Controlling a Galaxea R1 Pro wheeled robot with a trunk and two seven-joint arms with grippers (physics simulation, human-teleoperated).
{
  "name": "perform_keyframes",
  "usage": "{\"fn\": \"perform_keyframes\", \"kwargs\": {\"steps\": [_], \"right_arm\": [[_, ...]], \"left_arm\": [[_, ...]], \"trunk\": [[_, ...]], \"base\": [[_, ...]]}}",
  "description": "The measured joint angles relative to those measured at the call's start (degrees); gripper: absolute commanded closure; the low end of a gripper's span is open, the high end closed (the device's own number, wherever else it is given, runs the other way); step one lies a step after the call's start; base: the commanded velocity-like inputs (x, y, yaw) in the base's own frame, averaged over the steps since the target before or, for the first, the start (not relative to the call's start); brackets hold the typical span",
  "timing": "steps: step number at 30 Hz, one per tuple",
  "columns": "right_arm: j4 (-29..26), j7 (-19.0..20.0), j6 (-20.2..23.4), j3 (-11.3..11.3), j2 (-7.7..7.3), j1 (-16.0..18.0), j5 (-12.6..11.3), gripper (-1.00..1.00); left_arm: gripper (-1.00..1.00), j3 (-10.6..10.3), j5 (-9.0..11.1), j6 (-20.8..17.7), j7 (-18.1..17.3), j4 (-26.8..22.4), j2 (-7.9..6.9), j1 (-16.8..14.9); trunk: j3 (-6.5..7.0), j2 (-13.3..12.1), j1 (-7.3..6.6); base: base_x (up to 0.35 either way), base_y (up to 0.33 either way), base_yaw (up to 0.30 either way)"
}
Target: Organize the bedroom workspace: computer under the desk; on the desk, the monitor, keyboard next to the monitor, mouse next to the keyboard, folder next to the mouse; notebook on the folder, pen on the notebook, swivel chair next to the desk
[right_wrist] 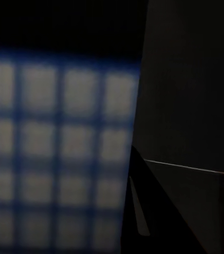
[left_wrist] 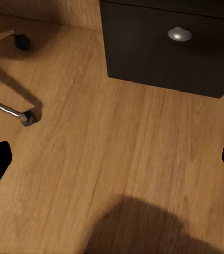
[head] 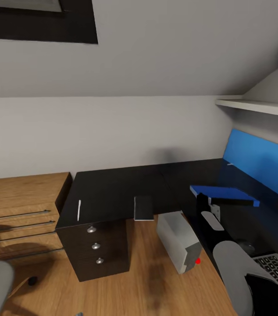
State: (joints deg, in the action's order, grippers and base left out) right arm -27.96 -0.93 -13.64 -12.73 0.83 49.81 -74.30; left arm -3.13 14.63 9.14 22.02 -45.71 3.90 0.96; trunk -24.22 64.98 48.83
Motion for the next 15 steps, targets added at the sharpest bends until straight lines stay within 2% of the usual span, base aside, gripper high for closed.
{"fn": "perform_keyframes", "kwargs": {"steps": [5,7,8,9,11,15], "right_arm": [[-0.1,3.6,-0.1,0.1,-0.07,-0.1,0.2,1.0],[-0.1,8.1,-0.1,0.2,-0.08,-0.4,0.3,1.0],[-0.1,13.0,-0.1,0.2,-0.08,-0.8,0.3,1.0],[0.0,15.6,-0.1,0.2,-0.08,-1.2,0.2,1.0],[0.0,17.2,-0.1,0.1,-0.08,-1.5,0.2,1.0],[0.0,18.0,0.0,0.1,-0.11,-1.7,0.1,1.0]], "left_arm": [[-1.0,0.0,-0.1,0.0,0.1,0.0,0.01,0.0],[-1.0,-0.1,-0.1,-0.1,0.1,0.0,0.01,0.0],[-1.0,-0.1,-0.1,-0.1,0.1,0.1,0.01,0.0],[-1.0,-0.1,-0.1,-0.1,0.1,0.1,0.01,0.0],[-1.0,-0.1,-0.1,-0.1,0.1,0.1,0.01,0.0],[-1.0,-0.2,-0.1,-0.1,0.0,0.1,0.01,0.0]], "trunk": [[-0.9,2.0,1.1],[-1.26,2.8,1.54],[-1.44,3.2,1.76],[-1.62,3.6,1.98],[-1.98,4.4,2.42],[-2.7,6.0,3.3]], "base": [[0.0,0.0,0.0],[0.0,0.0,0.0],[0.0,0.0,0.0],[0.0,0.0,0.0],[0.0,0.0,0.0],[0.0,0.0,0.0]]}}
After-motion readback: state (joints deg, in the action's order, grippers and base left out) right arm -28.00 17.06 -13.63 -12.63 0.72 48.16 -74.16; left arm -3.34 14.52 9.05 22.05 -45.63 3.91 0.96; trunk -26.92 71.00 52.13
